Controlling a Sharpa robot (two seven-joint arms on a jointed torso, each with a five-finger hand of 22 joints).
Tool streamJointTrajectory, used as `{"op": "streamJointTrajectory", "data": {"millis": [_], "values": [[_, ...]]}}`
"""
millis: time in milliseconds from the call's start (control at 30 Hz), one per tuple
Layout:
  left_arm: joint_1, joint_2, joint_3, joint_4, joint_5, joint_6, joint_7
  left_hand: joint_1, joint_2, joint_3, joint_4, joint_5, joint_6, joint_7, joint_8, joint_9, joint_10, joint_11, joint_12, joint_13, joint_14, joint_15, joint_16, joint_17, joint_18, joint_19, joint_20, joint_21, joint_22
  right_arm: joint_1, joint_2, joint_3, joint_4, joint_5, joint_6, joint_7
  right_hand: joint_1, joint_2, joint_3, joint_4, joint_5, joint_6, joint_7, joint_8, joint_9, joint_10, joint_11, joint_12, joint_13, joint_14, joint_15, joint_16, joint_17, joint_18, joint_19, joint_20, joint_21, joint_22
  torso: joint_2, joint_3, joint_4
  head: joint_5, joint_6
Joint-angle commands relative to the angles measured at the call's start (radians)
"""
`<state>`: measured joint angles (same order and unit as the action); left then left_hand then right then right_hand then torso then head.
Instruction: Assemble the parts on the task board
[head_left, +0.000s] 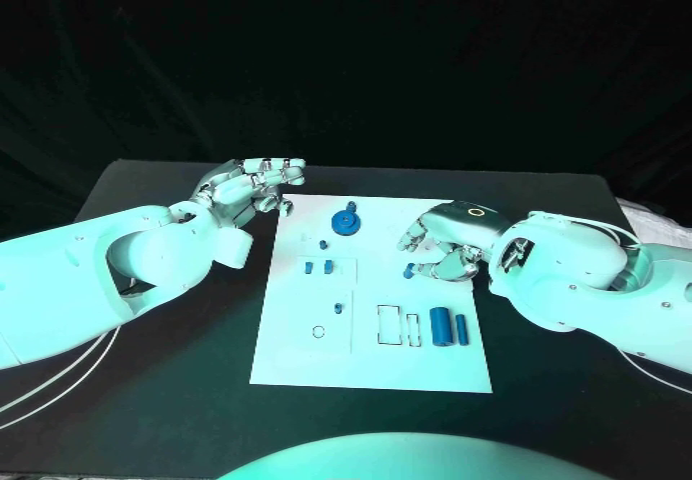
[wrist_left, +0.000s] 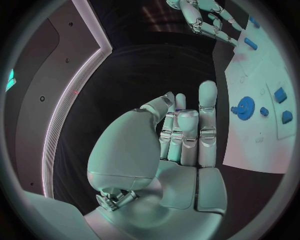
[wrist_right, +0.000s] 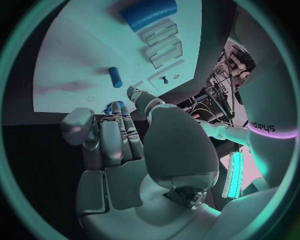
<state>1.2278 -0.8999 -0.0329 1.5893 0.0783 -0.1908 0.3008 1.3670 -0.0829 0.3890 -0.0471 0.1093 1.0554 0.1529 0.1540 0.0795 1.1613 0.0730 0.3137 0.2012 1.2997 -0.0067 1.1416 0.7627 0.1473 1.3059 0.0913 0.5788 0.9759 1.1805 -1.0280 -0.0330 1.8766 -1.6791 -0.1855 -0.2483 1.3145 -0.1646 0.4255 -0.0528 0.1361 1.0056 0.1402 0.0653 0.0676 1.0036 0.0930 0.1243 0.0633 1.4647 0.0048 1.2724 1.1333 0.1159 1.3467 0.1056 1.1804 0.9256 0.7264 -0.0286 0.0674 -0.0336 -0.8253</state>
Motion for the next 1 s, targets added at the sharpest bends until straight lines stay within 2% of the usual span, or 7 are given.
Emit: {"op": "streamJointTrajectory", "data": {"millis": [33,67,100,167,300,600,1000], "values": [[0.000,0.005,0.000,-0.001,-0.005,0.024,0.001,0.008,0.003,-0.004,0.000,0.006,-0.006,0.002,0.005,-0.001,-0.008,0.000,0.005,0.001,-0.005,0.000,-0.001,0.001,0.019,-0.008,0.000,0.000,0.001,0.003,-0.012,-0.001,-0.008,-0.054,0.019,-0.042,0.008,-0.009,-0.030,0.009,-0.019,-0.006,-0.012,-0.003,-0.001,-0.031,-0.007,-0.014,-0.001,0.028,-0.028,-0.007,0.001,0.008,0.002,-0.022,-0.010,-0.010,0.002,0.0027,-0.0017,-0.007,0.005],[0.000,0.005,0.000,-0.001,-0.005,0.025,0.001,0.008,0.003,-0.004,0.000,0.006,-0.006,0.002,0.005,-0.001,-0.008,0.000,0.005,0.001,-0.005,0.000,-0.001,0.001,0.019,-0.008,0.000,0.000,0.001,0.003,-0.014,-0.002,-0.012,-0.067,0.022,-0.046,0.016,-0.008,-0.048,0.018,-0.031,-0.007,-0.018,-0.002,-0.001,-0.036,-0.016,-0.014,0.001,0.029,-0.040,-0.009,-0.001,0.008,0.002,-0.036,-0.015,-0.014,0.001,0.0029,-0.0023,-0.007,0.007],[0.000,0.006,0.000,-0.001,-0.005,0.025,0.001,0.008,0.003,-0.004,0.000,0.006,-0.006,0.002,0.005,-0.001,-0.008,0.000,0.005,0.001,-0.005,0.000,-0.001,0.001,0.019,-0.008,0.000,0.000,0.001,0.003,-0.016,-0.003,-0.015,-0.077,0.026,-0.048,0.021,-0.010,-0.059,0.023,-0.037,-0.007,-0.021,-0.002,0.000,-0.038,-0.018,-0.013,0.001,0.029,-0.044,-0.010,-0.002,0.008,0.002,-0.038,-0.017,-0.016,0.001,0.0018,-0.0009,-0.009,0.007],[0.000,0.008,0.000,-0.002,-0.005,0.026,0.001,0.008,0.003,-0.004,0.000,0.006,-0.006,0.002,0.005,-0.001,-0.008,0.000,0.005,0.001,-0.005,0.000,-0.001,0.001,0.019,-0.008,0.000,0.000,0.001,0.002,-0.016,-0.004,-0.021,-0.090,0.032,-0.051,0.028,-0.009,-0.069,0.029,-0.042,-0.006,-0.024,-0.002,0.000,-0.038,-0.019,-0.011,0.001,0.030,-0.045,-0.011,-0.002,0.007,0.004,-0.040,-0.018,-0.017,0.000,0.0012,0.0005,-0.010,0.008],[0.000,0.009,-0.001,-0.004,-0.005,0.027,0.001,0.008,0.003,-0.004,0.000,0.006,-0.006,0.002,0.005,-0.001,-0.008,0.000,0.005,0.001,-0.005,0.000,-0.001,0.001,0.019,-0.008,0.000,0.000,0.001,-0.001,-0.011,-0.005,-0.029,-0.097,0.045,-0.048,0.037,-0.004,-0.076,0.035,-0.043,-0.003,-0.028,-0.001,0.000,-0.034,-0.021,-0.007,0.002,0.030,-0.046,-0.013,-0.004,0.006,0.007,-0.042,-0.017,-0.014,0.001,0.0029,0.0016,-0.010,0.008],[0.000,0.009,-0.001,-0.006,-0.005,0.027,0.000,0.008,0.003,-0.004,0.000,0.006,-0.006,0.002,0.005,-0.001,-0.008,0.000,0.005,0.001,-0.005,0.000,-0.001,0.001,0.019,-0.008,0.000,0.000,0.001,-0.015,0.010,-0.010,-0.044,-0.080,0.098,-0.030,0.059,0.011,-0.075,0.048,-0.036,0.017,-0.030,0.002,0.002,0.014,-0.024,0.019,0.002,0.031,-0.049,-0.021,-0.010,0.004,0.017,-0.044,-0.017,-0.009,0.001,0.0003,0.0006,-0.008,0.005],[0.000,0.010,-0.001,-0.006,-0.005,0.029,0.001,0.008,0.004,-0.004,0.000,0.006,-0.006,0.002,0.005,-0.001,-0.009,0.000,0.006,0.001,-0.005,0.000,-0.001,0.001,0.019,-0.007,0.000,0.002,0.001,-0.035,0.051,-0.012,-0.073,-0.069,0.079,-0.007,0.069,0.037,-0.029,0.061,-0.029,0.070,-0.021,0.010,0.007,0.086,-0.024,0.032,-0.001,0.034,-0.031,-0.017,-0.004,0.000,0.028,-0.032,-0.010,0.002,0.001,0.0010,0.0021,-0.006,0.001]]}}
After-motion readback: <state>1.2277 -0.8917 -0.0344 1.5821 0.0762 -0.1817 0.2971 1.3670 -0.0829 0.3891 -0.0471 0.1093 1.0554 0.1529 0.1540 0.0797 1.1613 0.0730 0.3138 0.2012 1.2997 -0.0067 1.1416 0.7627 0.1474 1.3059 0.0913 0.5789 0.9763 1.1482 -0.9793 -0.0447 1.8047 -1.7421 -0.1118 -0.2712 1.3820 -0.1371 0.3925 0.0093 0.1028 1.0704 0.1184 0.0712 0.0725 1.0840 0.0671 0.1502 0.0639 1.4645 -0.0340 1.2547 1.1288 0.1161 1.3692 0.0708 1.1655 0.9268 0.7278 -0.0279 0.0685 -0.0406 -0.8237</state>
